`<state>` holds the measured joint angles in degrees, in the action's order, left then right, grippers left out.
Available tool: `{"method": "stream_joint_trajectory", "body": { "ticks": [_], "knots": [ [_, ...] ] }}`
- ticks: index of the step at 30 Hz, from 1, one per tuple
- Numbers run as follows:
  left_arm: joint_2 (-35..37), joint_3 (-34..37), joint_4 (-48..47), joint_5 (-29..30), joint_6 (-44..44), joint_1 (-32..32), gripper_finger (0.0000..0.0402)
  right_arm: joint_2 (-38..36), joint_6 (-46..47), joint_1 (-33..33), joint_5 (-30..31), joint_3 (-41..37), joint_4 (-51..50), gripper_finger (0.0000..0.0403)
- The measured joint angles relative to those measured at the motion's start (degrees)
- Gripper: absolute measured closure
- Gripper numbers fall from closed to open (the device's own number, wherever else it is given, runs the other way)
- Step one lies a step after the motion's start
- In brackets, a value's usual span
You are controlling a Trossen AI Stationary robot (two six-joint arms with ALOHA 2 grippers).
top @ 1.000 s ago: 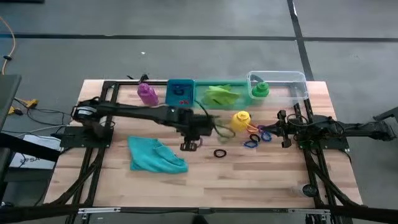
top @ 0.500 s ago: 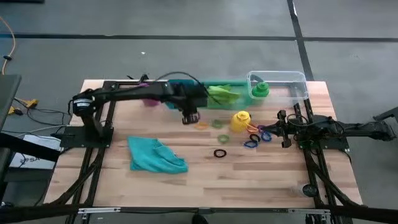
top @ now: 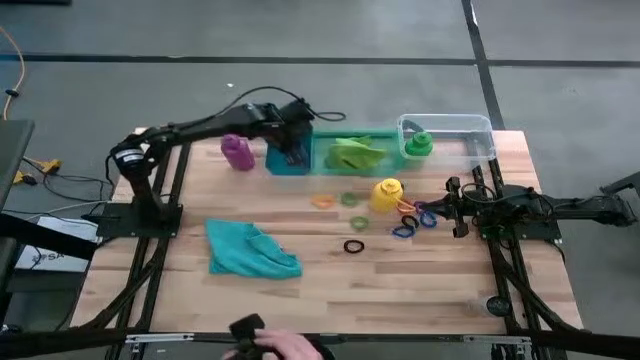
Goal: Pick & Place Sports Items
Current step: Put the left violet spring keychain into the blue bin, then put the orange spring keychain into the blue bin
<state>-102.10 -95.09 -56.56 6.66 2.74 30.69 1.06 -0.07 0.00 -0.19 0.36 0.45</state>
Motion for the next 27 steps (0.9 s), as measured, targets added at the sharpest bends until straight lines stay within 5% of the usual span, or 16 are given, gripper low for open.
{"method": "stream_joint_trajectory", "body": {
  "ticks": [5,17,27],
  "knots": [
    [0.0,0.0,0.0,0.0,-1.2,2.7,0.0389,0.0,0.0,0.0,0.0,0.0,0.0,0.0402],
    [0.0,0.0,0.0,1.1,-1.0,4.6,0.0264,0.0,0.0,0.0,0.0,0.0,0.0,0.0403],
    [0.0,0.0,0.0,1.0,-1.1,4.0,0.0236,0.0,0.0,0.0,0.0,0.0,0.0,0.0403]
  ]
}}
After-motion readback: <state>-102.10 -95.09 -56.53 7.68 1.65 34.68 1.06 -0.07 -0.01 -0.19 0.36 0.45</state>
